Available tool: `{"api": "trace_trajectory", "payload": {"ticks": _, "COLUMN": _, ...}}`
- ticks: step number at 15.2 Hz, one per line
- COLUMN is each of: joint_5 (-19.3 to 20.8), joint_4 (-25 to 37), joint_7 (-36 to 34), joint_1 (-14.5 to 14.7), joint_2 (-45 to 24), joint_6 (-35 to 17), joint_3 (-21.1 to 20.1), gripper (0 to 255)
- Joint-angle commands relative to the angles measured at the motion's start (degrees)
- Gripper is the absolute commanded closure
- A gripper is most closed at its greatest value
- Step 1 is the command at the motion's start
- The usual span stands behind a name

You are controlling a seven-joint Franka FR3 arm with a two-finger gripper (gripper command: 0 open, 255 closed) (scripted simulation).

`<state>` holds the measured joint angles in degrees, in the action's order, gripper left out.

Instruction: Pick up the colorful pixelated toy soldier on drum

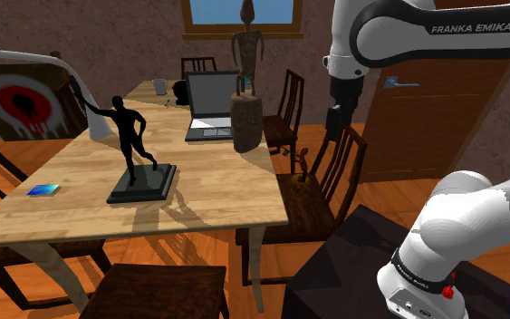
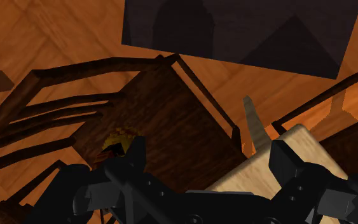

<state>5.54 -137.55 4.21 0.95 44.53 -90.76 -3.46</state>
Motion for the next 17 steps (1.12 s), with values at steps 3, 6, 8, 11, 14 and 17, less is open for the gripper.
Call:
{"api": "trace_trajectory", "payload": {"ticks": 3, "joint_5": 1.1, "joint_4": -1.3, "joint_7": 2.5, "joint_1": -0.4, "joint_2": -1.7, "joint_6": -3.8, "joint_3": 2.1, "gripper": 0}}
{"api": "trace_trajectory", "payload": {"ticks": 6, "joint_5": 2.5, "joint_4": -2.7, "joint_7": 6.2, "joint_1": -1.0, "joint_2": -5.1, "joint_6": -9.6, "joint_3": 5.2, "gripper": 0}}
{"api": "trace_trajectory", "payload": {"ticks": 8, "joint_5": 3.3, "joint_4": -3.1, "joint_7": 8.6, "joint_1": -1.3, "joint_2": -7.8, "joint_6": -13.5, "joint_3": 7.3, "gripper": 0}}
{"api": "trace_trajectory", "payload": {"ticks": 11, "joint_5": 3.9, "joint_4": -3.0, "joint_7": 12.4, "joint_1": -1.6, "joint_2": -12.5, "joint_6": -19.2, "joint_3": 10.3, "gripper": 0}}
{"api": "trace_trajectory", "payload": {"ticks": 14, "joint_5": 4.0, "joint_4": -2.0, "joint_7": 16.3, "joint_1": -1.7, "joint_2": -17.9, "joint_6": -24.7, "joint_3": 13.1, "gripper": 0}}
{"api": "trace_trajectory", "payload": {"ticks": 17, "joint_5": 3.2, "joint_4": -0.3, "joint_7": 20.5, "joint_1": -1.6, "joint_2": -23.9, "joint_6": -29.7, "joint_3": 15.9, "gripper": 0}}
